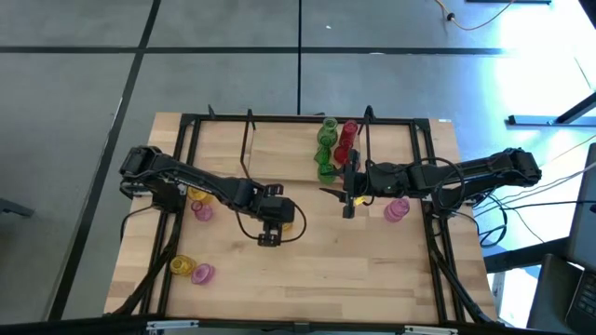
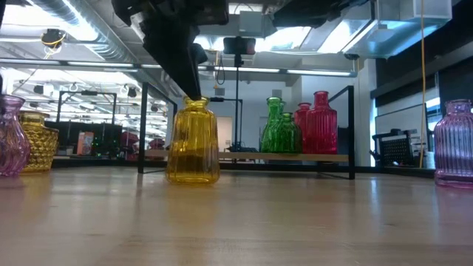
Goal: Sort vases onto shelf
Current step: Put the top yellow vase on the shelf
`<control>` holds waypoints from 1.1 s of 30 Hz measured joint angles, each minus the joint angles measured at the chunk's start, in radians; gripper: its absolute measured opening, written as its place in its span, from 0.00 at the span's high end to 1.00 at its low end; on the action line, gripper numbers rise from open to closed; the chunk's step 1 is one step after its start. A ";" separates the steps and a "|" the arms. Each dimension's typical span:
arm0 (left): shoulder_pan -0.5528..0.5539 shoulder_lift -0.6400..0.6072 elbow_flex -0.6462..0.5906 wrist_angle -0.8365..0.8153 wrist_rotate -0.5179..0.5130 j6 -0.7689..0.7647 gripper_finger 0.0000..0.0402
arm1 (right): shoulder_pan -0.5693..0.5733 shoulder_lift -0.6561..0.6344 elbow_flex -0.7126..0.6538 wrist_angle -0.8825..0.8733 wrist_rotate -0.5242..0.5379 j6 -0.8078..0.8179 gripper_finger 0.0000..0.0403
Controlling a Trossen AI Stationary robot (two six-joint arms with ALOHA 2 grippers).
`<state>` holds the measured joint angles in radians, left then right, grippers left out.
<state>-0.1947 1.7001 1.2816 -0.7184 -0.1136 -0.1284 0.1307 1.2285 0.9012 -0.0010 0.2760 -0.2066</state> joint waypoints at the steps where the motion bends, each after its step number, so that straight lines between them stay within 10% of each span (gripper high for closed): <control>1: 0.000 0.006 0.000 0.001 -0.002 0.000 0.88 | 0.000 0.000 0.000 0.000 0.000 0.000 0.59; 33: 0.007 0.035 0.149 -0.139 -0.182 0.061 0.98 | 0.001 0.000 0.000 -0.001 0.000 0.000 0.59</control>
<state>-0.1876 1.7351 1.4305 -0.8572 -0.2959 -0.0672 0.1313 1.2282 0.9012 -0.0018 0.2764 -0.2066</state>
